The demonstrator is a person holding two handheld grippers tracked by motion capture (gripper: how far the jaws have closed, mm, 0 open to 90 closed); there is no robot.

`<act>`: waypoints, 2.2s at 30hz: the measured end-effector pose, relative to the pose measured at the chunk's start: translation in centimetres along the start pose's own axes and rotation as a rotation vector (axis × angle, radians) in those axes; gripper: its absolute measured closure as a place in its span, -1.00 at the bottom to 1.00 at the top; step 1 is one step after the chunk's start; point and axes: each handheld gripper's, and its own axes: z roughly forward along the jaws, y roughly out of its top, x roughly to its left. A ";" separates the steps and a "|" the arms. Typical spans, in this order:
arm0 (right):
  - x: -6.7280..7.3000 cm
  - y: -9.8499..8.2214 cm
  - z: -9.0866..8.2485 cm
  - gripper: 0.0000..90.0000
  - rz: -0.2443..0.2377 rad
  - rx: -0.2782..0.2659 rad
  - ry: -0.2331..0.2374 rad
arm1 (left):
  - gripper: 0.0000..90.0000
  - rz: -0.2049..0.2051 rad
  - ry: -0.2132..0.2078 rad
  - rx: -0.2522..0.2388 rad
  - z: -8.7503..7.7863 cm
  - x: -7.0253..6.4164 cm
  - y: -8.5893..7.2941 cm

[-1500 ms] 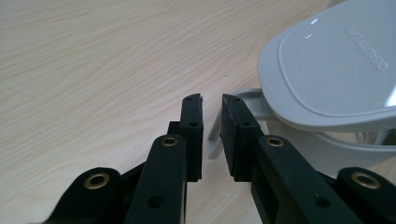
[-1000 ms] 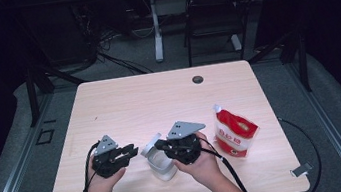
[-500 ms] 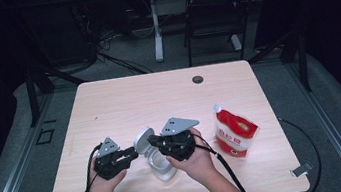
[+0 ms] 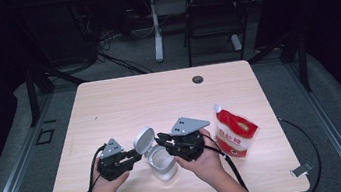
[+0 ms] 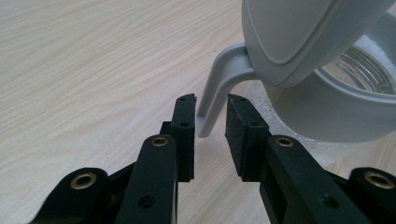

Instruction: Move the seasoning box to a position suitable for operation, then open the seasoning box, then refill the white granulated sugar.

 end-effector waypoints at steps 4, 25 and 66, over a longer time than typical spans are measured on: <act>0.2 -0.4 -0.4 0.74 -0.013 0.004 -0.002 | 0.72 0.005 0.012 0.007 0.3 -0.2 0.0; 0.0 -4.7 -6.1 0.42 -0.018 0.006 -0.058 | 0.95 -0.031 0.016 -0.023 0.8 0.1 0.4; -6.9 -14.2 -13.8 0.36 0.160 0.108 -0.182 | 0.69 -0.036 -0.003 -0.017 0.5 0.5 0.2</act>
